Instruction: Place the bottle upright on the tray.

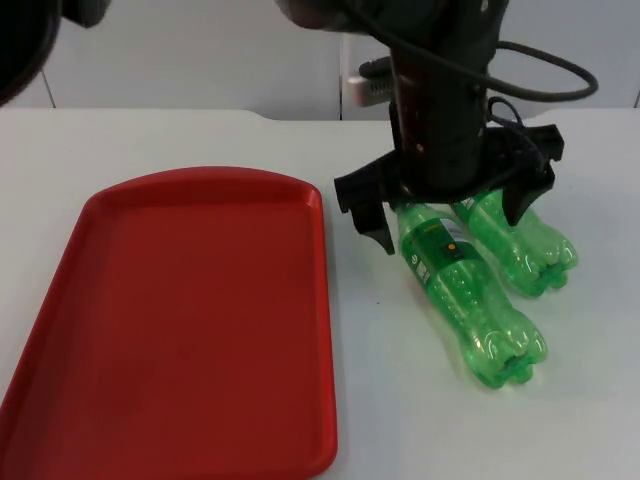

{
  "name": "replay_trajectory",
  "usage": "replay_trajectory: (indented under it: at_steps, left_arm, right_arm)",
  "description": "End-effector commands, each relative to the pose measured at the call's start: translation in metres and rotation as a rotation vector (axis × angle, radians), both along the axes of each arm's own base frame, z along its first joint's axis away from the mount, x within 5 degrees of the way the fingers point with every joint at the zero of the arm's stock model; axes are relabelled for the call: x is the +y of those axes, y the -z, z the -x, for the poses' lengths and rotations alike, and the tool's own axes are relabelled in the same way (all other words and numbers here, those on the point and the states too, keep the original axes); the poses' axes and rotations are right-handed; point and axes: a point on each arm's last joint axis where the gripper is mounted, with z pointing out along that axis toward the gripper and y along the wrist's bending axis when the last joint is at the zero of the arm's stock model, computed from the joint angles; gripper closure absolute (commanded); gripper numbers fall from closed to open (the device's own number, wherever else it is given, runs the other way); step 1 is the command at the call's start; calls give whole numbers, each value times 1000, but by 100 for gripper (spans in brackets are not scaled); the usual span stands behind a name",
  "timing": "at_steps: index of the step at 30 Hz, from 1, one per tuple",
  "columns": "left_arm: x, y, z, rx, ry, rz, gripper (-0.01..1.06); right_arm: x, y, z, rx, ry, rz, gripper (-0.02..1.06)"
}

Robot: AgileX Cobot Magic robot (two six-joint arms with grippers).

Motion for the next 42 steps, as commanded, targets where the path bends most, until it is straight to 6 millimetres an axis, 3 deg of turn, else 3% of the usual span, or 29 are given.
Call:
replay_trajectory:
  at_steps: [1, 16, 32, 42]
  left_arm:
    - [-2, 4, -1, -5, -16, -2, 0]
    - [-12, 34, -15, -27, -17, -26, 0]
    - [7, 49, -34, -37, -74, -51, 0]
    - [3, 68, -35, -32, -74, -24, 0]
  right_arm:
    - [0, 0, 0, -8, 8, 0, 9]
    - [0, 0, 0, -8, 8, 0, 9]
    - [0, 0, 0, -8, 8, 0, 9]
    - [0, 0, 0, -8, 8, 0, 9]
